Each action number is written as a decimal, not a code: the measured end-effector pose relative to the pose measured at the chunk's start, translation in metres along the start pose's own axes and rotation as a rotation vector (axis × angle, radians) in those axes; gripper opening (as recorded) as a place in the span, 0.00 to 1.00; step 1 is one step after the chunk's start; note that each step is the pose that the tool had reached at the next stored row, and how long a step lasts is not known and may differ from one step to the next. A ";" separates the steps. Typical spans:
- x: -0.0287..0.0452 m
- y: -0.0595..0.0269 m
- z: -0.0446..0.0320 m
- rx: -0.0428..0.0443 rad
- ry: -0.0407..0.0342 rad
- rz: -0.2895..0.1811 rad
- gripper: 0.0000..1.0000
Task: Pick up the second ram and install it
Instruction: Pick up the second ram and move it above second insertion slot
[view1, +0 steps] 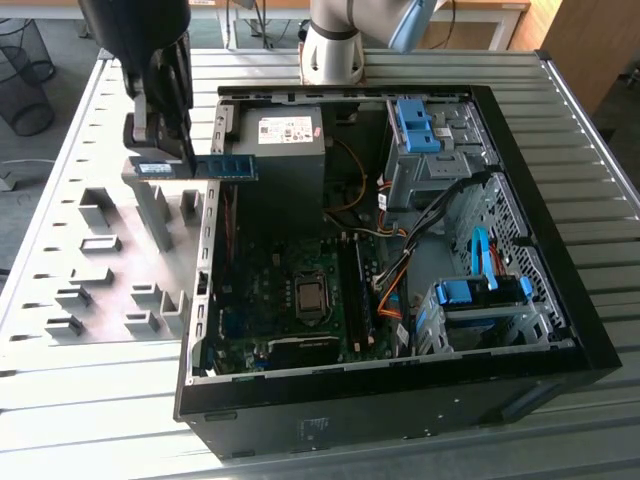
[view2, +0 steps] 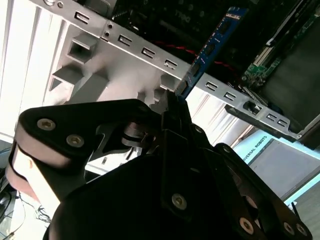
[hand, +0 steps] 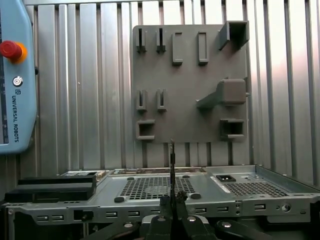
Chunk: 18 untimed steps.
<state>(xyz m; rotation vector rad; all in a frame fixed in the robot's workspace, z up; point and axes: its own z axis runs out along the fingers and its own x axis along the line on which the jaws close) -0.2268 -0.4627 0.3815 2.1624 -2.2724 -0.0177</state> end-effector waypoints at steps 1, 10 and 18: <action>-0.0001 -0.0030 0.0001 0.0000 0.0000 0.000 0.14; -0.0006 -0.0113 0.0004 0.0000 0.0000 0.000 0.14; -0.0006 -0.0118 0.0005 0.0000 0.0000 0.000 0.14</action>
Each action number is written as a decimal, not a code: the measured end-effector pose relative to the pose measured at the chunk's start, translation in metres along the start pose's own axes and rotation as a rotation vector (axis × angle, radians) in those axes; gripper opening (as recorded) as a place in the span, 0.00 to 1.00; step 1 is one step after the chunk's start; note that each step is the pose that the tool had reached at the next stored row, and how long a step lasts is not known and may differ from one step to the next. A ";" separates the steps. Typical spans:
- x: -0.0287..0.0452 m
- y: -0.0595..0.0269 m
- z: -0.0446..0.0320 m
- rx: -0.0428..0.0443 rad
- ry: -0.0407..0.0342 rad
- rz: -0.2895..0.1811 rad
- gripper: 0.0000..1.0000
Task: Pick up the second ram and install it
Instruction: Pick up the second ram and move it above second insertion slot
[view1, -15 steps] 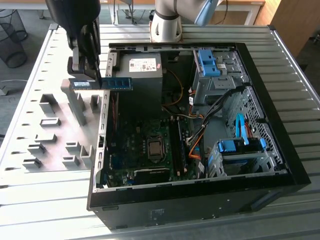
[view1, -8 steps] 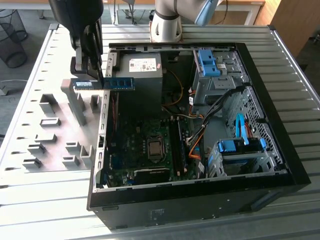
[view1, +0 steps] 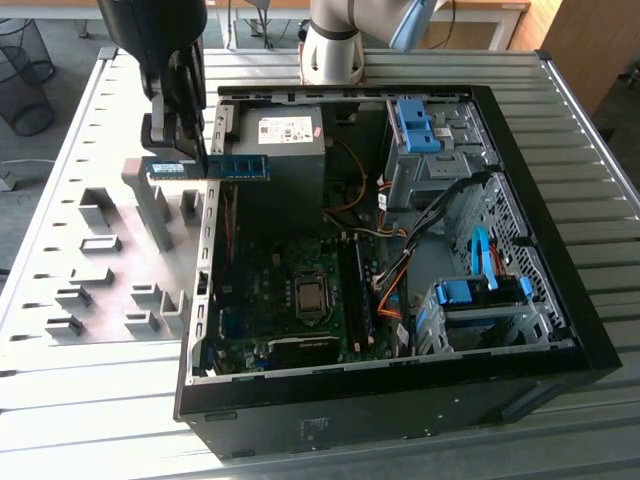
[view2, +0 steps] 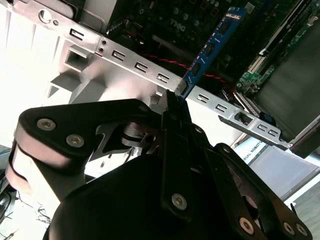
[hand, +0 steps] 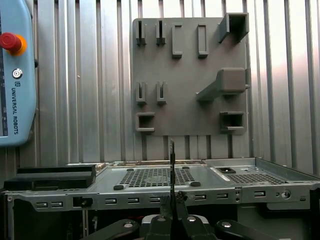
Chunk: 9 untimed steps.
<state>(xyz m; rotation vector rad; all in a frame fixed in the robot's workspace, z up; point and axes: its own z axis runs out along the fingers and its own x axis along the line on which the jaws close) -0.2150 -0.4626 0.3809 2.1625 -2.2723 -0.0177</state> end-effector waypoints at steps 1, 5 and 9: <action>-0.0001 -0.0007 0.0000 0.0000 0.0000 0.000 0.14; -0.0003 -0.0067 0.0001 0.0000 0.0000 0.000 0.14; -0.0008 -0.0163 0.0002 0.0000 0.0000 0.000 0.14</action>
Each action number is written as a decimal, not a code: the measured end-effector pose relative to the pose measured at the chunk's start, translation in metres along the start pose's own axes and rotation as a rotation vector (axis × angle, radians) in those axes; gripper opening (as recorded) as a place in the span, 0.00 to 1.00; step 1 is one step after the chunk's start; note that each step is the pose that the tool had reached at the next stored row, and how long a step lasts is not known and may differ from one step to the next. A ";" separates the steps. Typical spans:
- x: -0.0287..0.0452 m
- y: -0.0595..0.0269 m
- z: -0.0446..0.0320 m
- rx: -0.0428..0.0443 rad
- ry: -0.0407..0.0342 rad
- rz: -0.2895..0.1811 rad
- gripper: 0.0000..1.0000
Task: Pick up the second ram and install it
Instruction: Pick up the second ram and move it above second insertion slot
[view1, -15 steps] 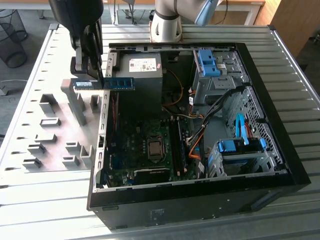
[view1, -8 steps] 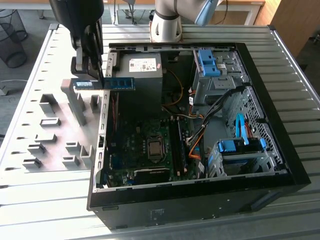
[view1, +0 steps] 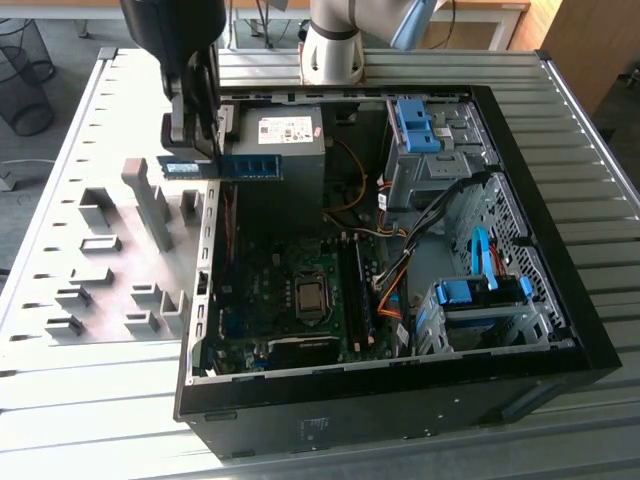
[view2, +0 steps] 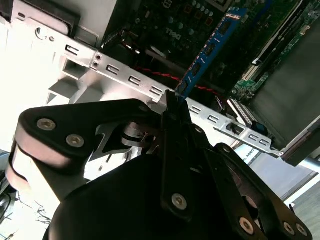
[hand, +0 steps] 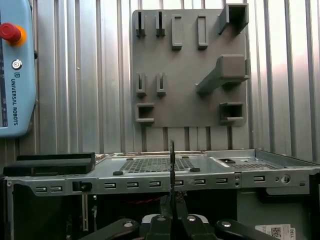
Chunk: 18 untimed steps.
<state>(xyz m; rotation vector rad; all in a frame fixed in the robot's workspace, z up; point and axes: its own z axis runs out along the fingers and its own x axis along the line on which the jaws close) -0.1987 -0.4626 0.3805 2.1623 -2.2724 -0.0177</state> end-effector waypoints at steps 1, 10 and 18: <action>-0.0001 -0.0026 0.0001 0.0000 0.0000 0.000 0.14; -0.0015 -0.0302 0.0013 0.0000 0.0000 0.000 0.14; -0.0029 -0.0590 0.0023 -0.0002 0.0000 0.000 0.14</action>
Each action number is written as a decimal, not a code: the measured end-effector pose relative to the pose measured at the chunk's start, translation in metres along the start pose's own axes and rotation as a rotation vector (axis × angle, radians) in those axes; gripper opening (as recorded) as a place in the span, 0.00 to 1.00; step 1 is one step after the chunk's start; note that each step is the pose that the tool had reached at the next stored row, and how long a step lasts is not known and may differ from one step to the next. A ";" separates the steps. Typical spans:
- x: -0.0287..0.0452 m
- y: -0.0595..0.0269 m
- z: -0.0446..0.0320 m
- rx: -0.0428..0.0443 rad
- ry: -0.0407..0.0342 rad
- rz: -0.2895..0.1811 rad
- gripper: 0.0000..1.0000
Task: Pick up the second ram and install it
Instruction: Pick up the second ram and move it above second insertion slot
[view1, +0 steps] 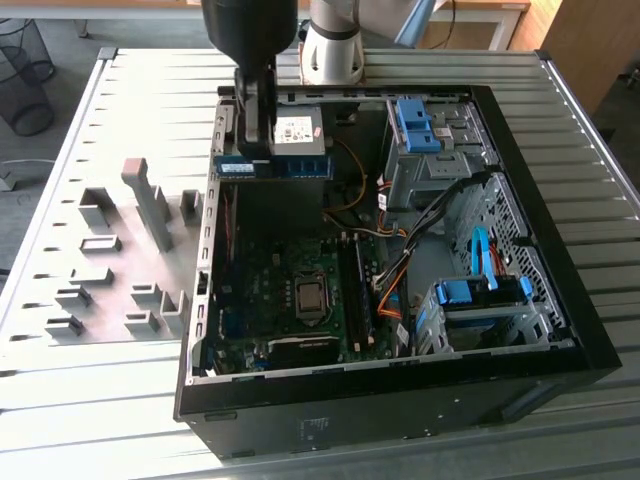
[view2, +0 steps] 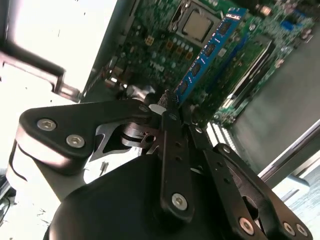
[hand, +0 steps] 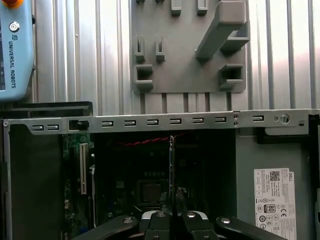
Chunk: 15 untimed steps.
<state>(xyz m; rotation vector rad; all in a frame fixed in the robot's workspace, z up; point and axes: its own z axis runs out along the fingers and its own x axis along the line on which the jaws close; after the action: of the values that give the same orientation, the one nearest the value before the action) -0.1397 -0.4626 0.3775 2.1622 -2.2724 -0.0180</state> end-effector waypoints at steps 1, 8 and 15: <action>-0.0002 -0.0040 0.0002 -0.0001 0.0001 0.000 0.14; -0.0014 -0.0278 0.0011 -0.0009 0.0000 0.000 0.14; -0.0025 -0.0499 0.0018 -0.0010 0.0001 0.000 0.14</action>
<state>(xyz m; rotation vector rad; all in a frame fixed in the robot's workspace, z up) -0.0898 -0.4626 0.3751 2.1616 -2.2718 -0.0190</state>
